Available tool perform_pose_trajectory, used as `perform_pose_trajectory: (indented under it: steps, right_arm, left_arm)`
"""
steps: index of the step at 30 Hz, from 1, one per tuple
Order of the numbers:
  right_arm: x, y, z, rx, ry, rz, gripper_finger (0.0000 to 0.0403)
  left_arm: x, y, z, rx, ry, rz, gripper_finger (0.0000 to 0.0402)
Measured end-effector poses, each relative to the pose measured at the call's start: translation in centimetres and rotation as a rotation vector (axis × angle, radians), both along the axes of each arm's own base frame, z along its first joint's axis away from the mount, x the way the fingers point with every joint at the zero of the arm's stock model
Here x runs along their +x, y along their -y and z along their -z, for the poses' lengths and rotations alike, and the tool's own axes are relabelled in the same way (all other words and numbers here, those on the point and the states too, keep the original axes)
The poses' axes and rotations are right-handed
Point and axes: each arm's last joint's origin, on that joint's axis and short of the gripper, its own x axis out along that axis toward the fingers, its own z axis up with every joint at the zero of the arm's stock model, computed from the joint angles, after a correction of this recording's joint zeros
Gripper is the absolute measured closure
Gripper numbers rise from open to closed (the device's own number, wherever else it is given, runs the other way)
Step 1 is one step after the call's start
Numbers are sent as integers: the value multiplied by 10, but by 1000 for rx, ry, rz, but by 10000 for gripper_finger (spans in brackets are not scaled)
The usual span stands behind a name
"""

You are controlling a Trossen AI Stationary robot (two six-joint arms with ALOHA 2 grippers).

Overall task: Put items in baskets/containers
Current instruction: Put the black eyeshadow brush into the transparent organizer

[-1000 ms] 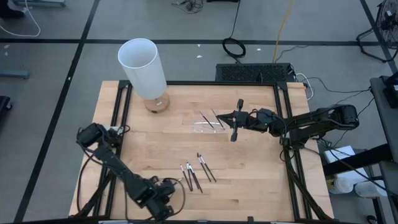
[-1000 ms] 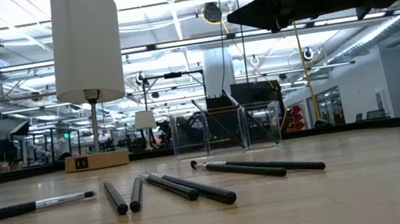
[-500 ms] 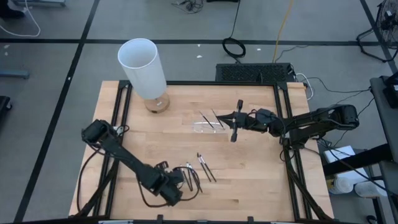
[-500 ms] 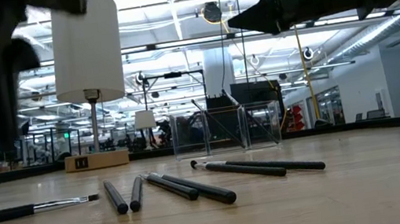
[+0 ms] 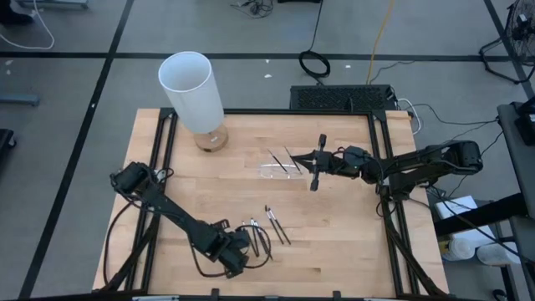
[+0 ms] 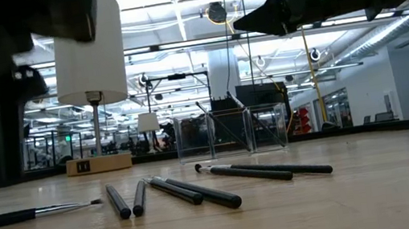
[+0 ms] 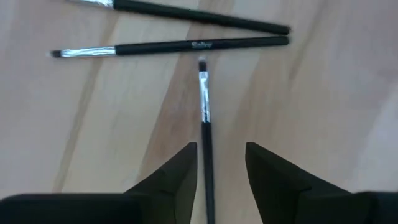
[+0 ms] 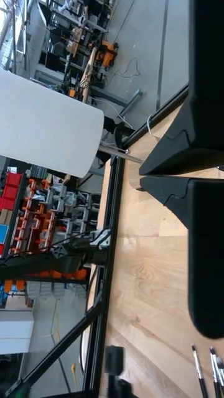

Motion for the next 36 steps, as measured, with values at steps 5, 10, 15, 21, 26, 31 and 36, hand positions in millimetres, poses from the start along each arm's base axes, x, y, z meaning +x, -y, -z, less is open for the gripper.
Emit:
perform_pose_trajectory:
  steps: [5, 10, 15, 21, 26, 31, 36]
  right_arm:
    - [0, 0, 0, 0, 3, 0, 403]
    - [0, 0, 0, 0, 0, 0, 403]
    - [0, 0, 0, 0, 0, 0, 403]
    - [0, 0, 0, 1, 0, 0, 403]
    - [0, 0, 0, 1, 0, 0, 403]
    - [0, 0, 0, 1, 0, 0, 403]
    - [0, 0, 0, 1, 0, 0, 403]
  left_arm:
    - [7, 0, 20, -36, -64, 4, 256]
    - [8, -1, 30, -33, -101, -8, 256]
    - [10, -6, 33, -21, -123, -51, 257]
    - [15, -15, 35, -27, -138, -93, 263]
    - [15, -14, 38, -7, -139, -70, 304]
    - [13, -11, 40, 8, -125, -54, 349]
    - [14, -11, 40, 4, -120, -73, 389]
